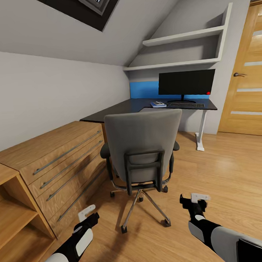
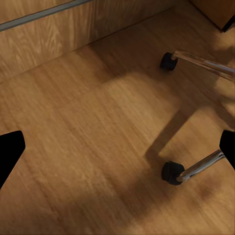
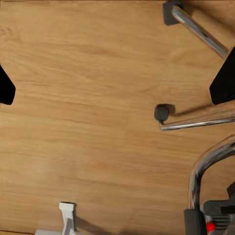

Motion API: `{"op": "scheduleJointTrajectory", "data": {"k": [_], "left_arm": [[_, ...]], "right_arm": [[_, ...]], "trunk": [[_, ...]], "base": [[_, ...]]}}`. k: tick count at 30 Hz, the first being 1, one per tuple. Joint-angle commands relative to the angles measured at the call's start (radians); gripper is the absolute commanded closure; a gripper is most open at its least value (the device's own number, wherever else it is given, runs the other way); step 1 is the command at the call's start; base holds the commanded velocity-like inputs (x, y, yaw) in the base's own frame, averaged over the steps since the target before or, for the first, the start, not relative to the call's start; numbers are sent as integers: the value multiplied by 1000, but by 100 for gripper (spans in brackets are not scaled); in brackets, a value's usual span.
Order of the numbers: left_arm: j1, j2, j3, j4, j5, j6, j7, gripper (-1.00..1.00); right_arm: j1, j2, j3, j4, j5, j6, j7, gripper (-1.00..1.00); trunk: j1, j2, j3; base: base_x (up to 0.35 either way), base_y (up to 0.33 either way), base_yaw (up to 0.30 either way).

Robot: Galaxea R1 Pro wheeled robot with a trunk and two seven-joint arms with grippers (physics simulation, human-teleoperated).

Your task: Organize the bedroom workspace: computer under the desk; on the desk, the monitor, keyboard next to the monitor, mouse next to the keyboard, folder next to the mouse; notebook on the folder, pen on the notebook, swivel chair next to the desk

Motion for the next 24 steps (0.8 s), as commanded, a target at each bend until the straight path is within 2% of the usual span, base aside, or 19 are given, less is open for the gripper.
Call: {"op": "scheduleJointTrajectory", "data": {"k": [1,3,8,15,17,20,24], "left_arm": [[-1,0,-9,-1,10,-3,6,-100],[-1,-1,-10,0,7,3,6,-100],[-2,-7,-11,-10,2,47,6,-100],[-71,-17,-11,-48,0,249,7,-100],[-85,-26,-10,-53,0,279,7,-100],[-93,-38,-10,-52,0,286,7,-100],[-97,-51,-9,-35,2,263,4,-100]], "right_arm": [[-1,-1,8,-3,-5,14,9,-100],[-3,-1,8,-3,-5,58,50,-100],[-20,0,7,-4,-5,120,83,-100],[-88,-1,7,-4,-7,205,94,-100],[-98,0,7,-4,-7,215,96,-100],[-103,3,9,-5,-8,218,97,-100],[-106,11,15,-6,-7,207,98,-100]], "trunk": [[0,0,-1],[0,0,-1],[0,0,-1],[0,0,-1],[0,0,-1],[0,0,-1],[0,0,-1]], "base": [[0,0,0],[0,0,0],[0,0,0],[0,0,0],[0,0,0],[0,0,0],[0,0,0]]}}
